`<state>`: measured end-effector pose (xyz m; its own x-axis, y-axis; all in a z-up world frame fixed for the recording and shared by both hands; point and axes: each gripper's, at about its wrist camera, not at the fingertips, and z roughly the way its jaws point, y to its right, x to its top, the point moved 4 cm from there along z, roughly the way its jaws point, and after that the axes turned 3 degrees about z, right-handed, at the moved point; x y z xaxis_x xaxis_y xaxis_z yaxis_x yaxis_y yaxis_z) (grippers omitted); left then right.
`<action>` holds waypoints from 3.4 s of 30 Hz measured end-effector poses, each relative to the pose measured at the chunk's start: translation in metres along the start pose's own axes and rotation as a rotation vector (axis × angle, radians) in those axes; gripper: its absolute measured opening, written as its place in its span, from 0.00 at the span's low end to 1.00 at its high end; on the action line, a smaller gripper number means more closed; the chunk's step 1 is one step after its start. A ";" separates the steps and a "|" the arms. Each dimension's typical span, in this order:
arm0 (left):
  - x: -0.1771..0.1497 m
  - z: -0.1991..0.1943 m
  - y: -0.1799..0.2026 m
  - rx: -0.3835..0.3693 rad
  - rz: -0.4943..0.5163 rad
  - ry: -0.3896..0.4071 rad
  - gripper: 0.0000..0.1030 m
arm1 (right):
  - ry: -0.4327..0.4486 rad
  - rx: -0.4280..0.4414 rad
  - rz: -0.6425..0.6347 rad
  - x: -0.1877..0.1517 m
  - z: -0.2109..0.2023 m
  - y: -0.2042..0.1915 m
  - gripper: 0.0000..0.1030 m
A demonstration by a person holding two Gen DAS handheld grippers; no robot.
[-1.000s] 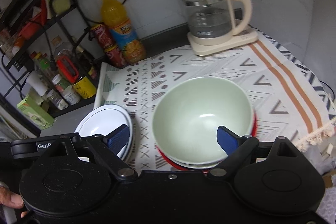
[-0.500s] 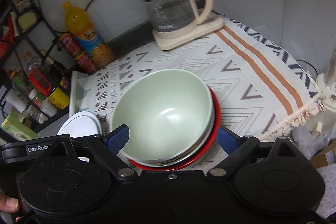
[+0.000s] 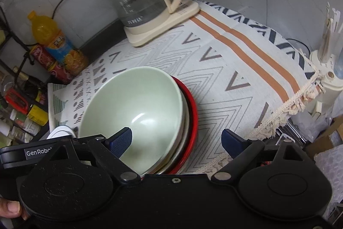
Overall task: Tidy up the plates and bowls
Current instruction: 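Move both grippers to the red bowl stack and close on its rim, then lift the red bowl stack with both grippers and carry it over the plates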
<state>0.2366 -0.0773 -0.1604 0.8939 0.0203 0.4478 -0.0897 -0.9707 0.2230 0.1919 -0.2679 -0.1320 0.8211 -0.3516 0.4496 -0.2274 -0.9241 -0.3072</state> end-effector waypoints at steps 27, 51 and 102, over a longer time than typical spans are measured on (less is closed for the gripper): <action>0.011 0.064 0.005 -0.095 0.052 -0.177 0.41 | -0.126 0.006 0.105 -0.009 0.046 0.009 0.37; 0.032 0.025 0.003 -0.090 0.037 -0.064 0.38 | -0.038 0.083 0.021 0.018 0.023 -0.014 0.30; -0.018 -0.094 -0.087 0.113 -0.260 0.136 0.38 | -0.103 0.326 -0.297 -0.018 0.007 -0.143 0.30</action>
<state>0.1871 0.0291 -0.1066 0.8130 0.2957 0.5015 0.1902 -0.9490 0.2513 0.2132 -0.1281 -0.1016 0.8773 -0.0465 0.4777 0.1891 -0.8813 -0.4331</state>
